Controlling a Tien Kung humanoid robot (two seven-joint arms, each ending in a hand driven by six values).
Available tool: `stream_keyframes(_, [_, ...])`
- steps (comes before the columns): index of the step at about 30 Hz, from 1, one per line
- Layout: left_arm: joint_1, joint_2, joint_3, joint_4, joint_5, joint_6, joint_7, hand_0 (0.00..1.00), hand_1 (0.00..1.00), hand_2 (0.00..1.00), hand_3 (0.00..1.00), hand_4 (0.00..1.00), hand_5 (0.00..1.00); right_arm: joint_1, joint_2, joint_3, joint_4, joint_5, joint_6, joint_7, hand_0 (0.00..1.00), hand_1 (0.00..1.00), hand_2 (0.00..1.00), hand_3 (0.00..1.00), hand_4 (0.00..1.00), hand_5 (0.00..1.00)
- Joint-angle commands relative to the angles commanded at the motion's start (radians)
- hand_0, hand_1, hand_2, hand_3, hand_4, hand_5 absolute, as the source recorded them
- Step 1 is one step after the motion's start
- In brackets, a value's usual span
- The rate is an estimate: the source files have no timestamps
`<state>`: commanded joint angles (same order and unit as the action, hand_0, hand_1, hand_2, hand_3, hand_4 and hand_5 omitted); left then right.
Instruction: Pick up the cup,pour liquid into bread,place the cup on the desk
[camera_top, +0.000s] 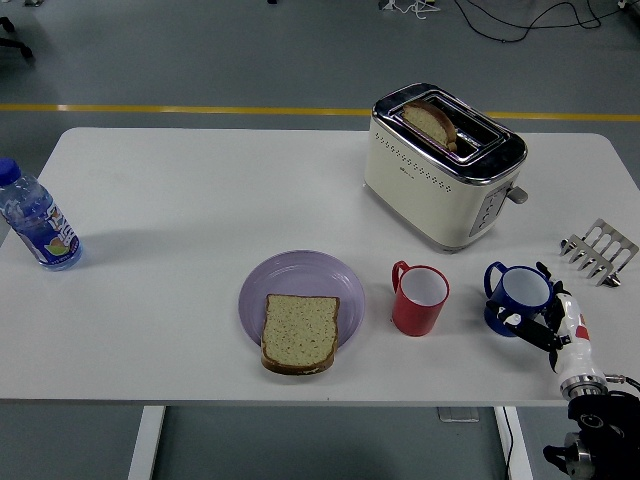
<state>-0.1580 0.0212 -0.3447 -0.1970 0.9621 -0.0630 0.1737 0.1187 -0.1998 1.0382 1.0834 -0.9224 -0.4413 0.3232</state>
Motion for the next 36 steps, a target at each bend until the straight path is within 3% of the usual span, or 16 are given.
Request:
stream_keyframes(23, [-0.003,-0.003,0.006,0.003,-0.002,0.003,-0.002,0.669,0.737,0.740,0.634,0.397,0.998,0.033,0.007,-0.026,-0.062,0.024,0.009,0.009,0.866,0.795,0.857,0.860,0.971,0.147])
stream_keyframes(24, [-0.003,-0.002,0.005,0.003,-0.001,0.003,-0.003,0.669,0.736,0.740,0.633,0.398,0.998,0.033,0.007,-0.027,-0.064,0.025,0.009,0.011,0.840,0.784,0.838,0.796,0.951,0.161])
stream_keyframes(35, [-0.002,-0.003,0.002,0.003,0.000,0.002,-0.002,0.669,0.737,0.740,0.633,0.398,0.998,0.038,0.008,-0.034,-0.076,0.042,0.012,0.001,0.809,0.762,0.797,0.741,0.914,0.197])
stream_keyframes(36, [-0.002,-0.003,0.002,0.003,0.000,0.002,-0.002,0.669,0.737,0.740,0.633,0.398,0.998,0.038,0.008,-0.034,-0.077,0.044,0.013,-0.001,0.723,0.666,0.716,0.709,0.880,0.184])
